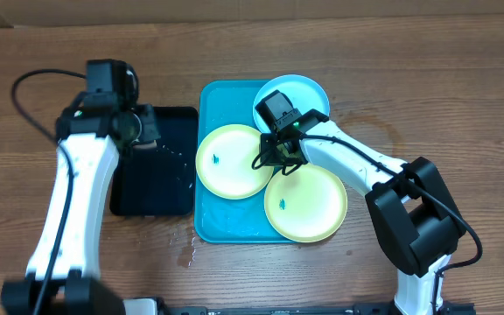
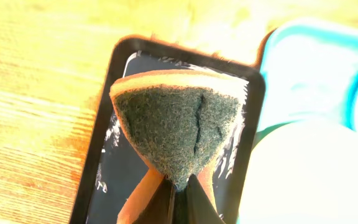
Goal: Clean dirty plates on tray and stack at the side
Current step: 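Lift the sponge with the left gripper and carry it toward the yellow plate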
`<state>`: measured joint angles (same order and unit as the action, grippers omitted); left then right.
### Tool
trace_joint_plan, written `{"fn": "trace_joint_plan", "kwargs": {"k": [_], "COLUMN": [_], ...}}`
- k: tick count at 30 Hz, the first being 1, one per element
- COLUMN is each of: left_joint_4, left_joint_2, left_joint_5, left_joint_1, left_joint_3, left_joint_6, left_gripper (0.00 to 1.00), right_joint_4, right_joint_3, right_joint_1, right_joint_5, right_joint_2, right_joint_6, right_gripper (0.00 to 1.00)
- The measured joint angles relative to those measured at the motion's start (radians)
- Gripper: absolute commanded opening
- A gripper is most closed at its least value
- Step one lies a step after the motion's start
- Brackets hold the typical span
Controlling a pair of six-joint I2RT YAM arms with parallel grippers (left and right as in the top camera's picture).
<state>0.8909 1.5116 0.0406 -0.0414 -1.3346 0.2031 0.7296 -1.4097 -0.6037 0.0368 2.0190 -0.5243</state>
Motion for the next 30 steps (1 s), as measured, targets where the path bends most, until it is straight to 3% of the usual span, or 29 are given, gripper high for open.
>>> {"fn": "trace_joint_plan", "kwargs": {"k": [3, 10, 14, 30], "left_joint_4": [0.004, 0.058, 0.068, 0.009], "left_joint_2": [-0.05, -0.024, 0.006, 0.021], "left_joint_5": [-0.026, -0.085, -0.108, -0.169], "left_joint_1": [0.0, 0.0, 0.015, 0.148], "left_joint_3": [-0.003, -0.003, -0.003, -0.003], "left_joint_6": [0.0, -0.017, -0.032, -0.069], "left_gripper": [0.04, 0.04, 0.04, 0.04], "right_joint_4": [-0.002, 0.01, 0.033, 0.045], "right_joint_3": [0.0, 0.0, 0.0, 0.002], "right_joint_1": [0.001, -0.001, -0.001, -0.001], "right_joint_5": [0.025, 0.045, 0.044, -0.009], "right_joint_2": [0.0, 0.0, 0.0, 0.0], "right_joint_6": [0.003, 0.0, -0.006, -0.016], "right_gripper": [0.29, 0.28, 0.04, 0.04]}}
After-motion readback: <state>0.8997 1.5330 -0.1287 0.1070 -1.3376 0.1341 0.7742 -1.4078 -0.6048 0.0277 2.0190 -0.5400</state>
